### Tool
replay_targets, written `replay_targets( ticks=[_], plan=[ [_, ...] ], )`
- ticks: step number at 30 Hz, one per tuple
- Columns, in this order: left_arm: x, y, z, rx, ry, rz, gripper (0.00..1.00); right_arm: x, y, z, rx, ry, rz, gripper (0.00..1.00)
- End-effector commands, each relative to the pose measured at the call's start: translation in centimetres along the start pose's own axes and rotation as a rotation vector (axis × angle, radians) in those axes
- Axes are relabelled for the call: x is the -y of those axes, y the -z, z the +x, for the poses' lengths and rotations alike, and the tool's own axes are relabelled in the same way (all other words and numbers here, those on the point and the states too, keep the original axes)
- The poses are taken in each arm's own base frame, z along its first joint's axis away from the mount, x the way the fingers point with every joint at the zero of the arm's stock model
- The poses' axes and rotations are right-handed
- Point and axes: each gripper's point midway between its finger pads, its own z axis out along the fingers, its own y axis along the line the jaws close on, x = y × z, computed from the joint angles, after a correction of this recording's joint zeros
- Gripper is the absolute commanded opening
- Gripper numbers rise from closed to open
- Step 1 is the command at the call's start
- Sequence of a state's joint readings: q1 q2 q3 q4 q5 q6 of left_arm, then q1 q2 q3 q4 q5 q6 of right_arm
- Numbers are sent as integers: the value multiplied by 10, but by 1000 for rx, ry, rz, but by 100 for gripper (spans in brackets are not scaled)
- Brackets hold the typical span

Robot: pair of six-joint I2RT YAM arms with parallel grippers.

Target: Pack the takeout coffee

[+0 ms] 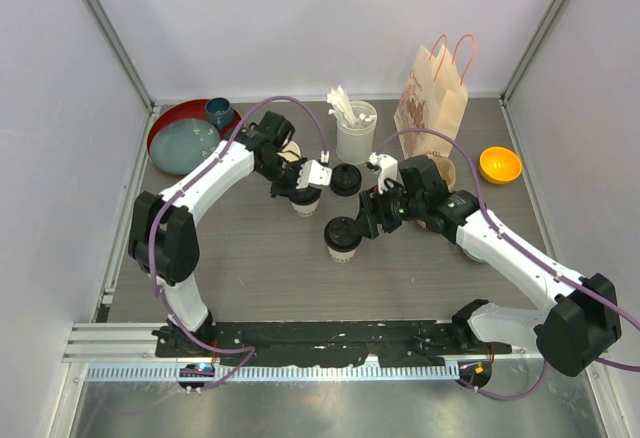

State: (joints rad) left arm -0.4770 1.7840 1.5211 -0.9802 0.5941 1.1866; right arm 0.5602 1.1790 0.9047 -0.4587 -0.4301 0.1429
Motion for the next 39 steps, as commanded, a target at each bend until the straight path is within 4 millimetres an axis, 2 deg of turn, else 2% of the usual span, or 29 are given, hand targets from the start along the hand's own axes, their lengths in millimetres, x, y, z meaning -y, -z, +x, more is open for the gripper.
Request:
replay_targets(
  ticks=[1, 6, 10, 13, 16, 17, 19, 20, 21, 23, 27, 29, 34, 39],
  plan=[
    [15, 5, 3, -41, 59, 17, 0, -7, 3, -12, 46, 29, -27, 65],
    [8, 27, -12, -53, 222, -64, 0, -7, 5, -13, 48, 28, -22, 65],
    [15, 52, -14, -90, 332, -150, 0, -5, 8, -16, 59, 17, -1, 65],
    [21, 60, -2, -137, 401, -216, 0, 1, 13, -26, 85, 7, 56, 65],
    [24, 71, 16, -183, 453, -292, 0, 2, 20, -39, 125, -12, 95, 65],
    [26, 77, 27, -202, 484, -312, 0, 3, 23, -45, 154, -19, 129, 65],
    [23, 82, 39, -208, 544, -334, 0, 0, 29, -56, 194, -12, 162, 64],
    [19, 90, 50, -210, 590, -357, 0, -9, 29, -59, 204, 5, 164, 63],
    [16, 92, 57, -213, 631, -367, 0, -7, 34, -66, 228, 7, 219, 63],
    [4, 103, 74, -214, 688, -424, 0, -17, 33, -67, 229, 33, 241, 62],
    [-14, 115, 90, -172, 737, -498, 0, -31, 19, -60, 177, 73, 321, 60],
    [-25, 118, 100, -163, 765, -530, 0, -32, 11, -55, 145, 77, 348, 60],
    [-42, 120, 115, -156, 822, -550, 0, -42, -8, -49, 100, 90, 367, 55],
    [-49, 110, 129, -144, 879, -525, 0, -53, -18, -51, 93, 103, 358, 54]
  ],
)
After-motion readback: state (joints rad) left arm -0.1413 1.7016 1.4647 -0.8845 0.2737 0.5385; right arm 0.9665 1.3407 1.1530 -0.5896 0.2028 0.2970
